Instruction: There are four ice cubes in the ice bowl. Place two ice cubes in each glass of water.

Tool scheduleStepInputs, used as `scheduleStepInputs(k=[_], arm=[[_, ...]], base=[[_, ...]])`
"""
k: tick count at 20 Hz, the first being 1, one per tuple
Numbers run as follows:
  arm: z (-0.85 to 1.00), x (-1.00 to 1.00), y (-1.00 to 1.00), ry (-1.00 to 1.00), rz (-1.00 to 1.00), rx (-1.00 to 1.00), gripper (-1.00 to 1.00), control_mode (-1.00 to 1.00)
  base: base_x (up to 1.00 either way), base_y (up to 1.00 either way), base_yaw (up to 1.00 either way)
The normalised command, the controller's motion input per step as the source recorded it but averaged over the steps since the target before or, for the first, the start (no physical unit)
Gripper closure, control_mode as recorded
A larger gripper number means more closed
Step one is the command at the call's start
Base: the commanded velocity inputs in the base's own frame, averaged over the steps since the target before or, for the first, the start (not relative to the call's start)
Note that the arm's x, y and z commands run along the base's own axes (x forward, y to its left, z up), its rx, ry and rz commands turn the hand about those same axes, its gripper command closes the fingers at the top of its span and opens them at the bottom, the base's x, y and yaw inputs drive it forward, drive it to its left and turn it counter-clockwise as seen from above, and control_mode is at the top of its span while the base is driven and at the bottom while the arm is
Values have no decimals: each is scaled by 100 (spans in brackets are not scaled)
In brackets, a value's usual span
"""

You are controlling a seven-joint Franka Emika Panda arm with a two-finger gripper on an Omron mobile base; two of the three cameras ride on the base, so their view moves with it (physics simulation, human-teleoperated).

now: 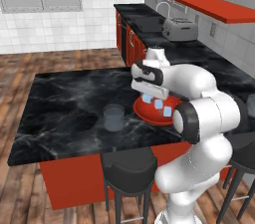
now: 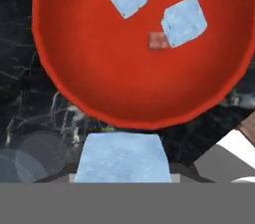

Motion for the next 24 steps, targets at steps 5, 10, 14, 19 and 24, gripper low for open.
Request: scheduleStepInputs(k=[5,10,14,19,24], arm=[[17,0,100,1,30,7,100,-100],[0,10,91,7,21,7,100,-100],[0,16,38,4,18,2,100,-100],[0,12,0,0,8,-2,100,-100],[-2,21,12,0,1,-7,100,-100]], base=[[0,0,0],[0,0,0],[0,0,0],[0,0,0],[0,0,0]])
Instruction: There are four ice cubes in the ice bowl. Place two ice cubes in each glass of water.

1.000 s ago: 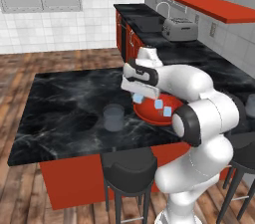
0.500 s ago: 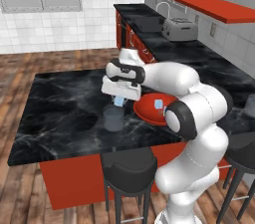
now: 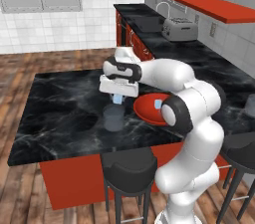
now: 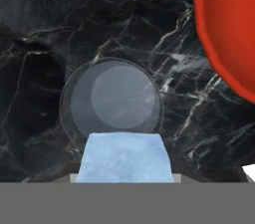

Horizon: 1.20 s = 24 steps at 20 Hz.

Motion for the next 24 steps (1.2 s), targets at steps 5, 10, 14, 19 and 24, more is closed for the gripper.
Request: scheduleStepInputs(k=[5,10,14,19,24], arm=[[-12,25,36,-3,0,-7,100,-100],[-17,0,3,0,0,-3,100,-100],[-20,-2,-7,0,0,-1,100,-100],[-30,9,-6,0,0,0,100,-100],[-25,20,-7,0,0,0,100,-100]], base=[[0,0,0],[0,0,0],[0,0,0],[0,0,0],[0,0,0]])
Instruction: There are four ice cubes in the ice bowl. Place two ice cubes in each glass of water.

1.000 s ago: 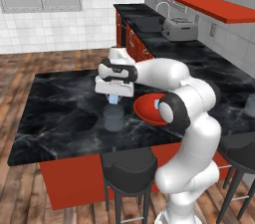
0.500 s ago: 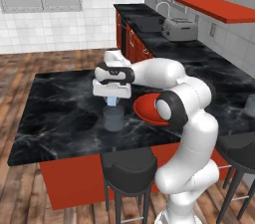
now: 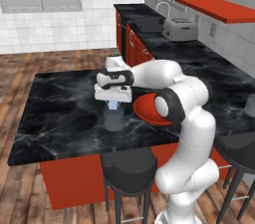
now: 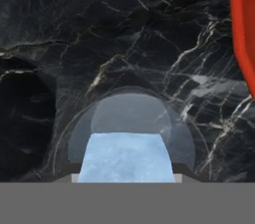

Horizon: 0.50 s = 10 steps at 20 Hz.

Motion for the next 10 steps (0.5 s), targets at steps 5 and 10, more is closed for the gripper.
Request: scheduleStepInputs(k=[5,10], arm=[[-4,15,0,0,0,0,100,-100],[-3,4,0,0,0,0,100,-100]], base=[[0,0,0],[0,0,0]])
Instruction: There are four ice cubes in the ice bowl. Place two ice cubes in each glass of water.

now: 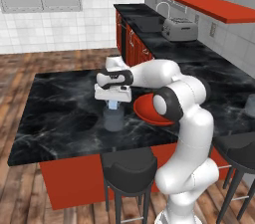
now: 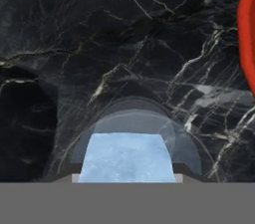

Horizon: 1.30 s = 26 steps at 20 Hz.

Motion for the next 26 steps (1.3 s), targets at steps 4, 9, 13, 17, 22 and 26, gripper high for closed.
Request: scheduleStepInputs(k=[4,9,13,17,22,26], arm=[[-9,0,0,0,0,0,-100,-100],[-6,0,0,0,0,0,-100,-100],[0,0,0,0,0,0,-100,-100],[2,4,0,0,0,0,-100,-100],[43,2,-15,0,-1,0,-100,-100],[36,-36,-94,0,-7,0,-100,-100]], base=[[0,0,0],[0,0,0],[0,0,0],[0,0,0],[0,0,0],[0,0,0]])
